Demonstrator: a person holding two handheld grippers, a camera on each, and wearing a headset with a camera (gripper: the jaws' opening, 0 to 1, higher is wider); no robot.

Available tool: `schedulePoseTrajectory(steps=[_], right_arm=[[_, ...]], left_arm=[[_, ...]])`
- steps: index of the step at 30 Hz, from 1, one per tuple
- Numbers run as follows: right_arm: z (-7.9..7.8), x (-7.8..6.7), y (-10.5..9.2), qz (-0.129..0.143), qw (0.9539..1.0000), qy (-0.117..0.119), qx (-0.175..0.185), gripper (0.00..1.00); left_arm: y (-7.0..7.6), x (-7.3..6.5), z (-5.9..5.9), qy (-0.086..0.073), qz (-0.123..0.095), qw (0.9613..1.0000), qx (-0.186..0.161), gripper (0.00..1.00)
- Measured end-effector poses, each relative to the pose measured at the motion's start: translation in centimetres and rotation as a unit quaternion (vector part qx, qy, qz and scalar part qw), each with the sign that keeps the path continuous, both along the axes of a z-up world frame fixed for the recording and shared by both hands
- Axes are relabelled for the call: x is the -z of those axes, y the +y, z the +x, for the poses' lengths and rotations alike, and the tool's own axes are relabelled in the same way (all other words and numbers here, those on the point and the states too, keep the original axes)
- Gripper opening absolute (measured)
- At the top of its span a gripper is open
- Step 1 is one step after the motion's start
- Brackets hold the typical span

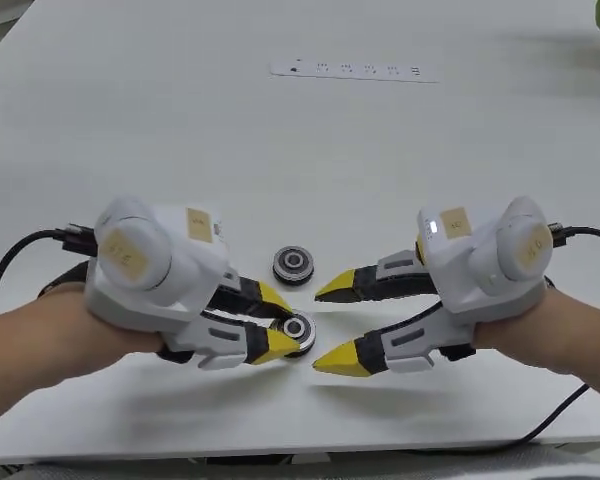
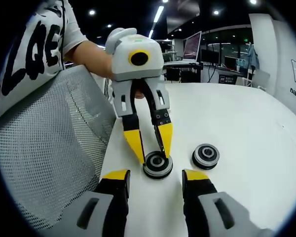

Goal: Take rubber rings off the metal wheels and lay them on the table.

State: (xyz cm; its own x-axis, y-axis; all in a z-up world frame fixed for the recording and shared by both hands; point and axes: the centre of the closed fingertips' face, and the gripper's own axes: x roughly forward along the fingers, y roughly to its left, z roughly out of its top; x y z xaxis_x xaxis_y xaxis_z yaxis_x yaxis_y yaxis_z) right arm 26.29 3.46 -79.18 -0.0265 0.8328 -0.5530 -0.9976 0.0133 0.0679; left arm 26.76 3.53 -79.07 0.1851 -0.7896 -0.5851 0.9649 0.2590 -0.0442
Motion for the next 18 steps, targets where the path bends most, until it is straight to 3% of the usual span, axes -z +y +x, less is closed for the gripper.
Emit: schedulePoseTrajectory(steps=[4, 11, 18], right_arm=[[0.07, 0.02, 0.1, 0.004, 1.0, 0.004, 0.005, 0.38], [0.13, 0.32, 0.37, 0.01, 0.9997, 0.016, 0.014, 0.35], [-0.03, 0.83, 0.78, 0.006, 0.9998, 0.014, 0.015, 0.33]], left_arm=[[0.08, 0.06, 0.3, -0.015, 0.005, 0.9999, -0.002, 0.15], [-0.01, 0.1, 0.41, -0.016, 0.001, 0.9998, -0.008, 0.14], [-0.05, 0.1, 0.42, -0.019, -0.001, 0.9997, -0.014, 0.14]])
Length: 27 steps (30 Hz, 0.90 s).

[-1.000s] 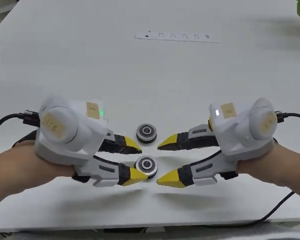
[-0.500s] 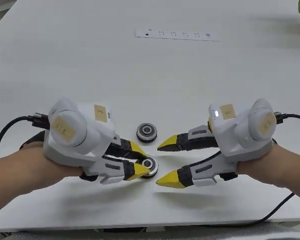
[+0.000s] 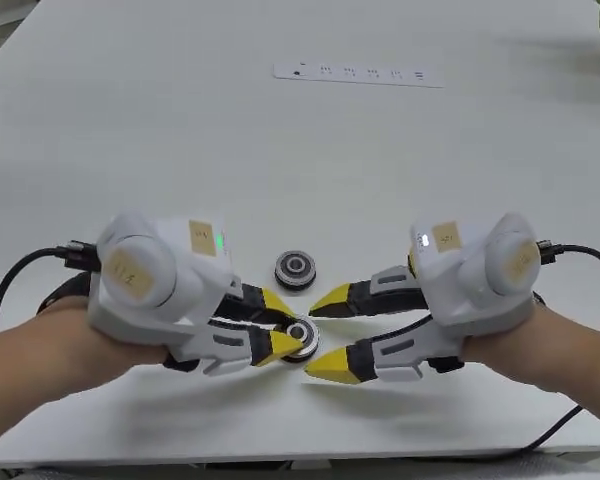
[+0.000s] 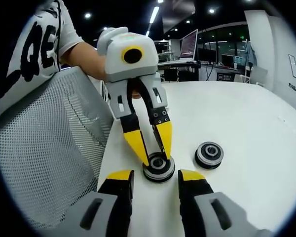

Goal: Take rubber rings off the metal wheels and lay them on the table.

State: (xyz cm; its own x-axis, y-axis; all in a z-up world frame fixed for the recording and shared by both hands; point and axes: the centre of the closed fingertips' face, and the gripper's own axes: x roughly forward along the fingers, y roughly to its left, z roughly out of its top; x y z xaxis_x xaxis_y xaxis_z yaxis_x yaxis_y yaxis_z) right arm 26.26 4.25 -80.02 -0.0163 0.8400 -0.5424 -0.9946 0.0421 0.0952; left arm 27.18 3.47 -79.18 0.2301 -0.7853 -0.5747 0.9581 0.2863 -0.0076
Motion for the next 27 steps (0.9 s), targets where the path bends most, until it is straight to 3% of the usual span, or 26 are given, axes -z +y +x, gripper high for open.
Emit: schedulePoseTrajectory(steps=[5, 15, 27], right_arm=[[0.17, 0.03, 0.19, 0.0, 1.0, -0.004, 0.005, 0.31], [0.14, 0.51, 0.57, -0.009, 0.9998, -0.015, 0.007, 0.29], [0.28, 0.45, 0.58, -0.003, 0.9998, -0.01, 0.015, 0.25]], left_arm=[[-0.01, -0.02, -0.05, -0.01, 0.003, 0.9999, 0.002, 0.14], [0.02, 0.05, -0.02, -0.013, 0.002, 0.9999, 0.0, 0.13], [0.01, 0.05, -0.08, -0.015, 0.003, 0.9999, -0.001, 0.13]])
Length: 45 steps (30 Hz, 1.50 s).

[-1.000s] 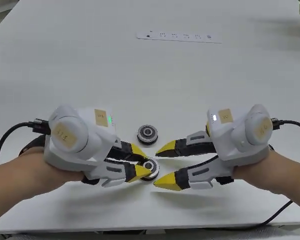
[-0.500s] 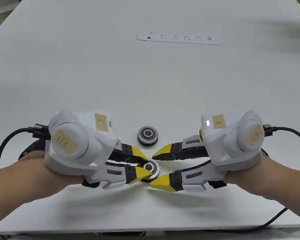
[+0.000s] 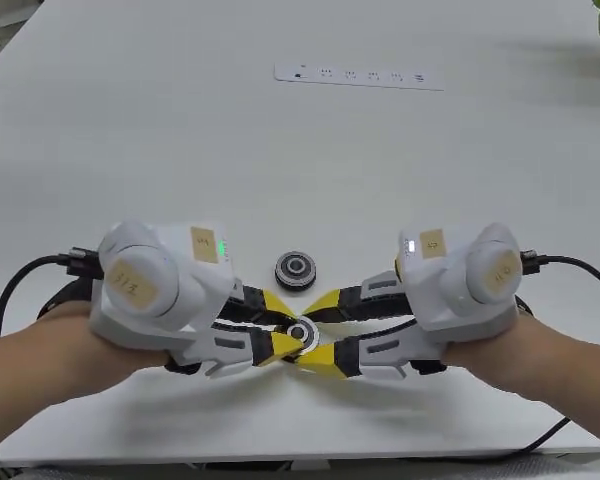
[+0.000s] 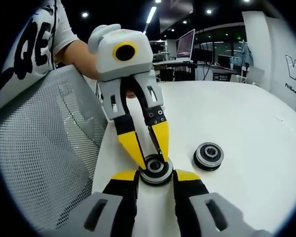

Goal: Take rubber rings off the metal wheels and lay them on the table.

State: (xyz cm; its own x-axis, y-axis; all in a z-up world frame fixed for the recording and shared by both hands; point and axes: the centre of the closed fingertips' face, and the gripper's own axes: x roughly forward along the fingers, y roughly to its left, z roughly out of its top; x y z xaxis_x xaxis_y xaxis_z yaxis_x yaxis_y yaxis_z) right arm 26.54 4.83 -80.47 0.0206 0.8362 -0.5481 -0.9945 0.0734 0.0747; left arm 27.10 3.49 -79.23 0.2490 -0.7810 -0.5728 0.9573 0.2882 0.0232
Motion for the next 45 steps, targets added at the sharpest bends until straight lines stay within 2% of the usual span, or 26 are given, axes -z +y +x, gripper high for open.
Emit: schedulePoseTrajectory(steps=[10, 26, 28, 30, 45], right_arm=[[0.0, 0.0, -0.6, -0.002, 1.0, 0.009, 0.004, 0.22], [0.0, 0.1, -0.9, -0.003, 0.9999, 0.009, 0.003, 0.2], [0.0, 0.3, -1.1, -0.01, 0.9999, 0.007, 0.0, 0.19], [0.0, 0.2, -1.3, -0.006, 0.9999, 0.015, 0.006, 0.17], [0.1, 0.2, -1.3, -0.006, 0.9998, 0.017, 0.006, 0.16]], left_arm=[[0.0, 0.0, 0.0, -0.002, 0.001, 1.0, 0.0, 0.13], [-0.1, 0.0, 0.0, -0.003, 0.0, 1.0, 0.0, 0.13], [-0.1, 0.0, 0.0, -0.003, 0.0, 1.0, 0.0, 0.13], [-0.1, 0.0, 0.0, -0.003, 0.0, 1.0, 0.0, 0.13], [-0.1, 0.1, -0.1, -0.001, -0.002, 1.0, -0.003, 0.12]])
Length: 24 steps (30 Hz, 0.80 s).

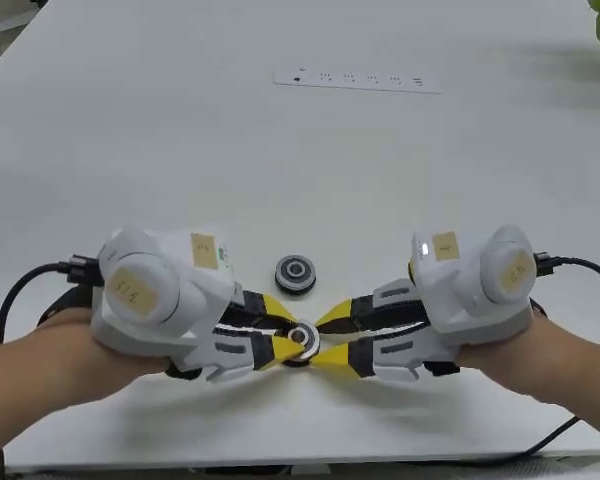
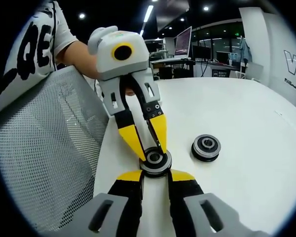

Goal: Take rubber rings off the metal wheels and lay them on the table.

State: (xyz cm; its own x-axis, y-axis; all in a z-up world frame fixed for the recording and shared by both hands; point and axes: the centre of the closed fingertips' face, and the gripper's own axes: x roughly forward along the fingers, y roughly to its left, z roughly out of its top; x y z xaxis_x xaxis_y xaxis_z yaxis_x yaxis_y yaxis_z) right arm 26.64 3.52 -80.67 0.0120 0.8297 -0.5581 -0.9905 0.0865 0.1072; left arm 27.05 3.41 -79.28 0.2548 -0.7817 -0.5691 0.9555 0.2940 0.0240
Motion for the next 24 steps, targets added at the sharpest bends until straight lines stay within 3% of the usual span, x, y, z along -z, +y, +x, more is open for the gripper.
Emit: schedulePoseTrajectory(steps=[24], right_arm=[[-0.06, 0.02, 0.05, -0.008, 1.0, 0.0, 0.0, 0.15]], left_arm=[[0.06, -0.02, -0.01, 0.0, 0.005, 1.0, -0.003, 0.12]])
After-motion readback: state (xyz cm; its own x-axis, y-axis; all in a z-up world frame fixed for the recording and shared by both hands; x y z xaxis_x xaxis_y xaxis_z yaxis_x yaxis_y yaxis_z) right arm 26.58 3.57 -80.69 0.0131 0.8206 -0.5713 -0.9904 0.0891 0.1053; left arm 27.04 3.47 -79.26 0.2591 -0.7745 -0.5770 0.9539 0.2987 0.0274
